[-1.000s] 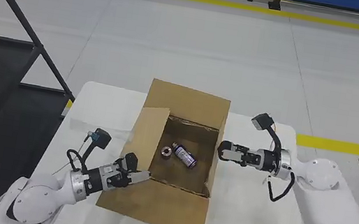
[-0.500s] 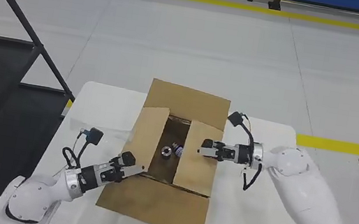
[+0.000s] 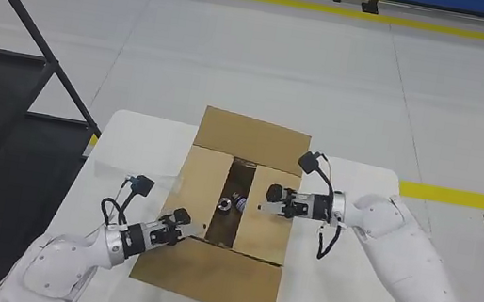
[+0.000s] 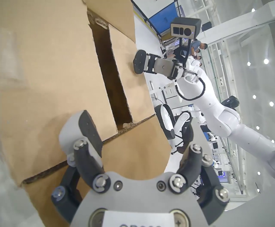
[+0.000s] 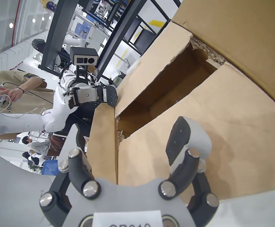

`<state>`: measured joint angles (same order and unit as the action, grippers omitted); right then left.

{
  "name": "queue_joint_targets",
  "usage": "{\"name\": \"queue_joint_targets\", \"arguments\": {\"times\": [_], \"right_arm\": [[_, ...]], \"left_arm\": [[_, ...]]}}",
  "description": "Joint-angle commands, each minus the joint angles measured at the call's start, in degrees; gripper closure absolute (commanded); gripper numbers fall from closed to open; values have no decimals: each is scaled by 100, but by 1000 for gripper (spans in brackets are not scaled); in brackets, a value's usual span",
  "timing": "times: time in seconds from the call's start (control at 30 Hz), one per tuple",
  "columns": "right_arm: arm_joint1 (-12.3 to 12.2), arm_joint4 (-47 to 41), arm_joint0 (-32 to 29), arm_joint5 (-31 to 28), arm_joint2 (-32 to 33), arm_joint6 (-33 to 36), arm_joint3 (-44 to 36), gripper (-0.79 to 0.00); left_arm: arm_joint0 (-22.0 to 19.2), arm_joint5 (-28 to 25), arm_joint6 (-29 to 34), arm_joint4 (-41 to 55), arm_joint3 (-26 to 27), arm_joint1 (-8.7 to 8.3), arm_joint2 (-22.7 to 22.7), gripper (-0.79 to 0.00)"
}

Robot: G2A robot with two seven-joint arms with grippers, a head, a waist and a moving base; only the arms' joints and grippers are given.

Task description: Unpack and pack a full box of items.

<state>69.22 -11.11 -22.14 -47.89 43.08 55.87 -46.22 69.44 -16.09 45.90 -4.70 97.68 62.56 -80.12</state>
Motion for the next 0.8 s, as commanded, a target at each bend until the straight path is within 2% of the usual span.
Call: {"name": "queue_joint_targets", "arguments": {"times": [0.0, 0.3, 0.57, 0.77], "right_arm": [[7, 91, -21, -59, 10, -133, 4, -785], [50, 213, -17, 174, -14, -174, 7, -785], [81, 243, -7, 136, 2, -178, 6, -785], [58, 237, -26, 0, 99, -177, -79, -785]], "left_arm": [[-31, 56, -24, -21, -24, 2, 44, -785], [-114, 187, -87, -176, -86, -5, 173, -785], [-142, 227, -149, -198, -79, -15, 213, -785], [-33, 90, -118, 49, 139, -49, 20, -785]]}}
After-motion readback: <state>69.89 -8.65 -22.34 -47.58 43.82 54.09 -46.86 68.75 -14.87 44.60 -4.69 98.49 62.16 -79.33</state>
